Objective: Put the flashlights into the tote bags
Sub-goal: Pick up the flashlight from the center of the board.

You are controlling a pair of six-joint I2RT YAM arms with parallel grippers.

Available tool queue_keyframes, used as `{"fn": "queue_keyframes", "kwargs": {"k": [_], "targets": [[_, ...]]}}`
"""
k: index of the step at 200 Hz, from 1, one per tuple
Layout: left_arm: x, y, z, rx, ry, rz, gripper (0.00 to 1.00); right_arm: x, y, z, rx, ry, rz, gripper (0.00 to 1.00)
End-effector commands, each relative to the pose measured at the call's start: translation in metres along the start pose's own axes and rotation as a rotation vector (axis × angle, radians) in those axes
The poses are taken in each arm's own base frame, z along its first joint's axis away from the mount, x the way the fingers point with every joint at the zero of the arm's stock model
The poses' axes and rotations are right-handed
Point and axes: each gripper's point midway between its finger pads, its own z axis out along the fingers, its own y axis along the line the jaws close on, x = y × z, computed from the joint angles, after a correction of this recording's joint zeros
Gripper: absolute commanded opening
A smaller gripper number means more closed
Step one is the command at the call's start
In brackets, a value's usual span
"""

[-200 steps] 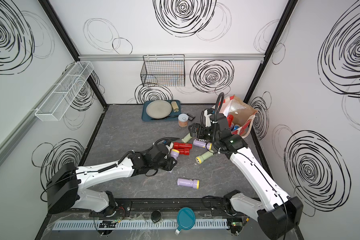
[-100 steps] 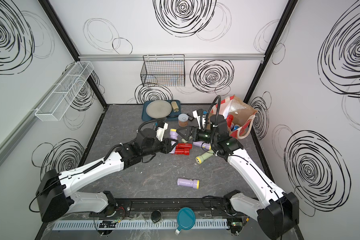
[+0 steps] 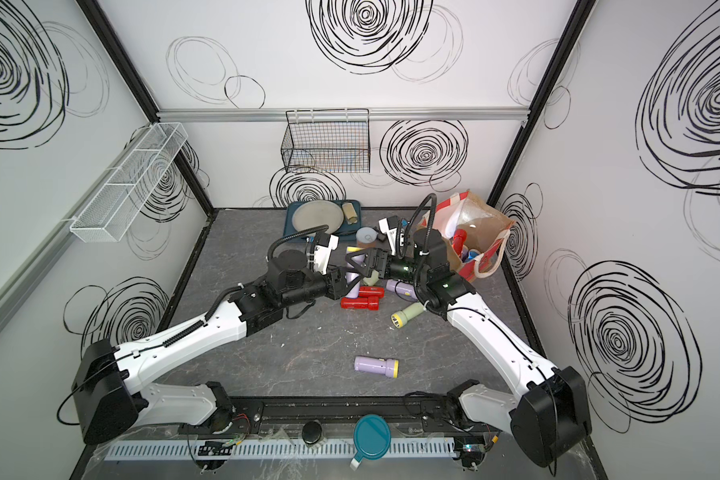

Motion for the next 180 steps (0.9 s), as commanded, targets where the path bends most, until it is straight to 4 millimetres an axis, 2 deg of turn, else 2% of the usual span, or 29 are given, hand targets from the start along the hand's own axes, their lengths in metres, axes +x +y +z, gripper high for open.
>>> {"fn": "queue_keyframes", "kwargs": {"k": [1,16,44,73,104,123,130,153,158,166,180], "targets": [[-0.024,-0.028,-0.005,0.099,-0.071,0.025,0.01,-0.006,0.011,0.003,-0.041,-0.019,-0.021,0.99],[-0.025,-0.031,-0.005,0.113,-0.069,0.026,0.01,-0.006,0.013,0.004,-0.047,-0.019,-0.023,0.95],[-0.025,-0.034,-0.004,0.125,-0.061,0.03,0.01,-0.007,0.016,0.006,-0.054,-0.028,-0.033,0.8],[-0.024,-0.034,-0.004,0.128,-0.057,0.029,0.01,-0.007,0.017,0.009,-0.057,-0.026,-0.031,0.58],[-0.024,-0.035,-0.004,0.127,-0.055,0.029,0.01,-0.006,0.016,0.01,-0.051,-0.027,-0.033,0.42],[-0.023,-0.034,-0.004,0.12,-0.05,0.03,0.02,-0.008,0.017,0.008,-0.049,-0.044,-0.048,0.26],[-0.022,-0.032,-0.003,0.115,-0.046,0.031,0.07,-0.009,0.017,0.007,-0.043,-0.051,-0.058,0.2],[-0.022,-0.029,-0.004,0.089,-0.043,0.041,0.36,-0.016,0.007,0.002,0.057,-0.07,-0.087,0.02],[-0.022,-0.028,-0.004,0.084,-0.045,0.043,0.45,-0.02,0.004,-0.001,0.088,-0.083,-0.096,0.0],[-0.021,-0.026,-0.004,0.073,-0.041,0.047,0.66,-0.025,0.0,-0.006,0.129,-0.102,-0.113,0.0],[-0.021,-0.024,-0.004,0.056,-0.032,0.063,0.83,-0.037,-0.007,-0.018,0.2,-0.145,-0.119,0.0]]}}
